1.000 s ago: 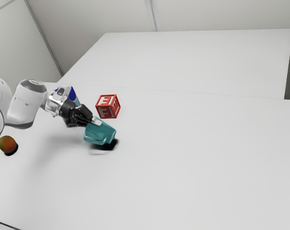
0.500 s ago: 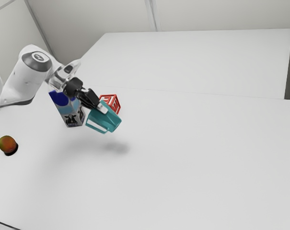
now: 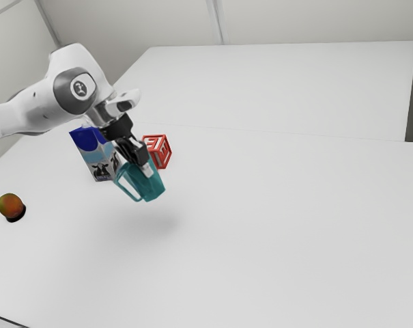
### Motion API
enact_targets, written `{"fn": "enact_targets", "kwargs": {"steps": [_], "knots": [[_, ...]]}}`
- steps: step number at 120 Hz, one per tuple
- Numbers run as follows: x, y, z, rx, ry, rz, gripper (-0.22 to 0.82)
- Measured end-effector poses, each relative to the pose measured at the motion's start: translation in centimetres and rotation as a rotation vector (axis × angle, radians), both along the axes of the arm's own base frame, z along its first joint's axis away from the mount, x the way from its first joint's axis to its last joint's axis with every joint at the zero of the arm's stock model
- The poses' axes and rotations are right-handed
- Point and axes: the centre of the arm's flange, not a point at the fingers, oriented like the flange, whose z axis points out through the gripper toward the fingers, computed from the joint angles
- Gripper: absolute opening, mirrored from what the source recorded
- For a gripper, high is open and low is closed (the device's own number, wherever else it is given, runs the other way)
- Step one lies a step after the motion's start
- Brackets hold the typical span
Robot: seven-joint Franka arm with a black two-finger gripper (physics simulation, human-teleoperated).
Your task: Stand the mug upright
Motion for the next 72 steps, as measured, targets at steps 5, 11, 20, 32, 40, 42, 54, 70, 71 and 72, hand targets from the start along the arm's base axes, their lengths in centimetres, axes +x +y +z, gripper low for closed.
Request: {"fn": "enact_targets", "kwargs": {"steps": [5,11,20,32,40,42,54,70,71,72], "knots": [[-0.2,-0.3,-0.4,0.03,-0.008,0.007,-0.18],[-0.3,-0.4,-0.9,0.068,-0.018,0.018,-0.18],[-0.5,-0.4,-1.8,0.12,-0.032,0.035,-0.18],[-0.9,-0.3,-3.2,0.181,-0.048,0.058,-0.18],[-1.2,-0.4,-4.2,0.211,-0.062,0.073,-0.18],[-1.2,-0.4,-4.5,0.217,-0.064,0.077,-0.18],[-1.7,-0.5,-5.9,0.238,-0.079,0.105,-0.18],[-2.1,-0.9,-7.1,0.251,-0.101,0.143,-0.17],[-2.1,-0.9,-7.2,0.251,-0.102,0.146,-0.17],[-2.1,-0.9,-7.2,0.252,-0.104,0.148,-0.17]]}}
